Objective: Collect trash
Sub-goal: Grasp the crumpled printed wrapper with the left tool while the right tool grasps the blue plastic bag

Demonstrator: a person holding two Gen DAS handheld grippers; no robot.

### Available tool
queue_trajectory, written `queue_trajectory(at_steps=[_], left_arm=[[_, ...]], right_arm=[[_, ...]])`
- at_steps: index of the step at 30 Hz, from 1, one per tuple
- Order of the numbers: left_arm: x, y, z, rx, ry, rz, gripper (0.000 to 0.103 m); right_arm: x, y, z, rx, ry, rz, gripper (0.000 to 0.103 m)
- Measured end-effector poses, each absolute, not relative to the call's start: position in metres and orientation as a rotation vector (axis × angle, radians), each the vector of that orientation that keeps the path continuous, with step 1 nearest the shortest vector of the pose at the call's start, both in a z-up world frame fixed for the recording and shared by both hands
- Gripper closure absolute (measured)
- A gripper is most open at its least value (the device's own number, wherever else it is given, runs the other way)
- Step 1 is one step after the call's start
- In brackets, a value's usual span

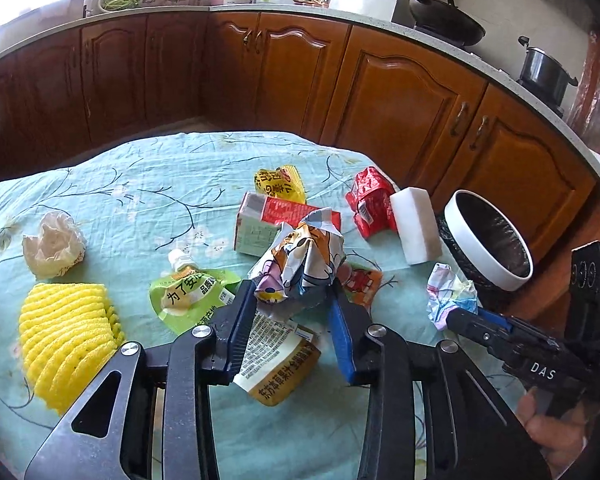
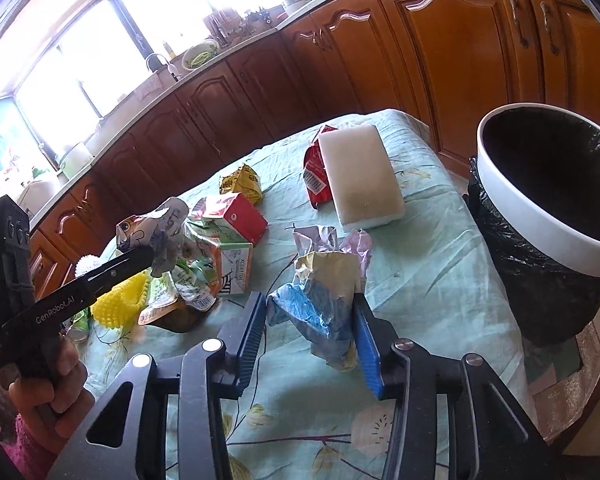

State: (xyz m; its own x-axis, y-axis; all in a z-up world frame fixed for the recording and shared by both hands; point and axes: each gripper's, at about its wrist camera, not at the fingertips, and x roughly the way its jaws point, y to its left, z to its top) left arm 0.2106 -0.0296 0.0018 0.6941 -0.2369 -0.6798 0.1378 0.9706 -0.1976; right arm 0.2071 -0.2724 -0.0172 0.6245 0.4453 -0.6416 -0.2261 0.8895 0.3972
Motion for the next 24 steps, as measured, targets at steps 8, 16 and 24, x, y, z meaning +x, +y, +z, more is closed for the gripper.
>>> queue_trajectory(at_steps=[8, 16, 24], left_arm=[[0.189, -0.056, 0.022, -0.119, 0.745, -0.295, 0.069], [0.187, -0.106, 0.016, -0.072, 0.774, -0.389, 0.069], [0.194, -0.141, 0.017, -0.041, 0.784, -0.450, 0.069]], right_arm=[[0.189, -0.296, -0.003, 0.320, 0.772, 0.368, 0.059], [0.181, -0.329, 0.005, 0.344, 0.742, 0.306, 0.059], [0.176, -0.364, 0.015, 0.367, 0.704, 0.252, 0.059]])
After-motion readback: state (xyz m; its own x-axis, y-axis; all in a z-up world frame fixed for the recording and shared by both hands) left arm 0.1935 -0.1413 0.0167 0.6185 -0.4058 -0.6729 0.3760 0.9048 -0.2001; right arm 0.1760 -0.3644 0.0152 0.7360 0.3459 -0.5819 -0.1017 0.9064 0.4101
